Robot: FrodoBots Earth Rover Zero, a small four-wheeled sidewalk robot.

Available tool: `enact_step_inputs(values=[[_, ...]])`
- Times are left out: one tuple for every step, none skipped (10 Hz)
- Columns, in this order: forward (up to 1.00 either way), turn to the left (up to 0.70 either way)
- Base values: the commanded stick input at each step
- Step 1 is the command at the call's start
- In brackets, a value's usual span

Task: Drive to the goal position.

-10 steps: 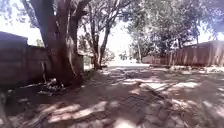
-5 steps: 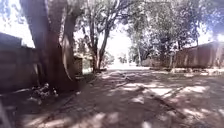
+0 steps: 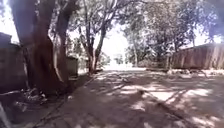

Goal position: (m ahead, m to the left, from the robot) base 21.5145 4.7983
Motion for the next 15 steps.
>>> enact_step_inputs(values=[[0.70, 0.00], [0.70, 0.00], [0.70, 0.00], [0.70, 0.00], [0.70, 0.00], [0.70, 0.00], [0.70, 0.00], [0.70, 0.00], [0.70, 0.00], [0.70, 0.00], [0.70, 0.00], [0.70, 0.00], [0.70, 0.00], [0.70, 0.00], [0.70, 0.00]])
